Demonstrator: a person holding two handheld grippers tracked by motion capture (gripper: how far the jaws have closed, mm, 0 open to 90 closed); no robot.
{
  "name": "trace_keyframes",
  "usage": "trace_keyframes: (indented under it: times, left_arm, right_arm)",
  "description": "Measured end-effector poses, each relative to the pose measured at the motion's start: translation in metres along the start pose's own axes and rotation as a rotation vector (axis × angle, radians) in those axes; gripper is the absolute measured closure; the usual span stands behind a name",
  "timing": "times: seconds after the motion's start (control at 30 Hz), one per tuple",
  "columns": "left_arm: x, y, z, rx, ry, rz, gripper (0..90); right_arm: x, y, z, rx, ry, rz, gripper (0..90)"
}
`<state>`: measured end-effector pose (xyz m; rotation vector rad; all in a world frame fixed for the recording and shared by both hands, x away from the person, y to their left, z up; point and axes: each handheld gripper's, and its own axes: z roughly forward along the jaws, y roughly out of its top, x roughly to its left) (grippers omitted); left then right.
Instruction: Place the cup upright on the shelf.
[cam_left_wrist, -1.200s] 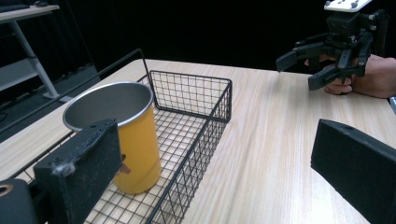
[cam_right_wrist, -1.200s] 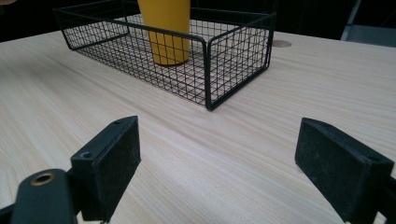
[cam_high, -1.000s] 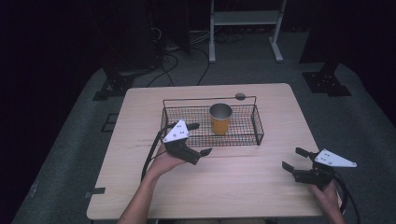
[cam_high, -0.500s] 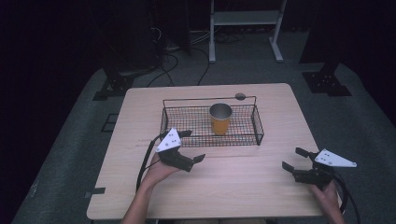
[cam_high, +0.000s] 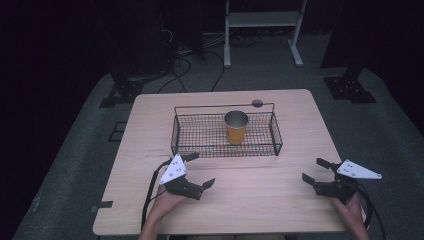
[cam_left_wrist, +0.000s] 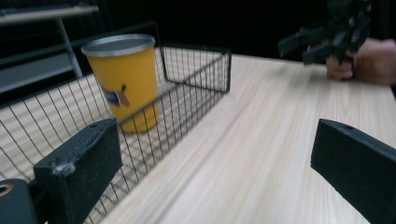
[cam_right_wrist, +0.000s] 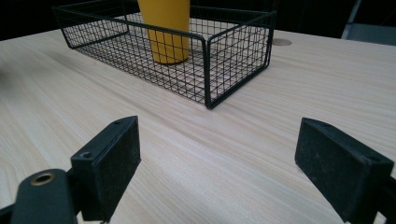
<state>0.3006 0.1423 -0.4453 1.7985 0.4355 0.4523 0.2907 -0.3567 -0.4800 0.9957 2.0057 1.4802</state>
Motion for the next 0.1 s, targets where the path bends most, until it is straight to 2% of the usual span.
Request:
trace_keyframes:
  times: [0.1]
  left_arm:
    - [-0.0007, -0.0001, 0.0015, 0.001, -0.005, -0.017, 1.3]
  right_arm:
    - [-0.0010, 0.0000, -0.0001, -0.004, 0.002, 0.004, 13.2]
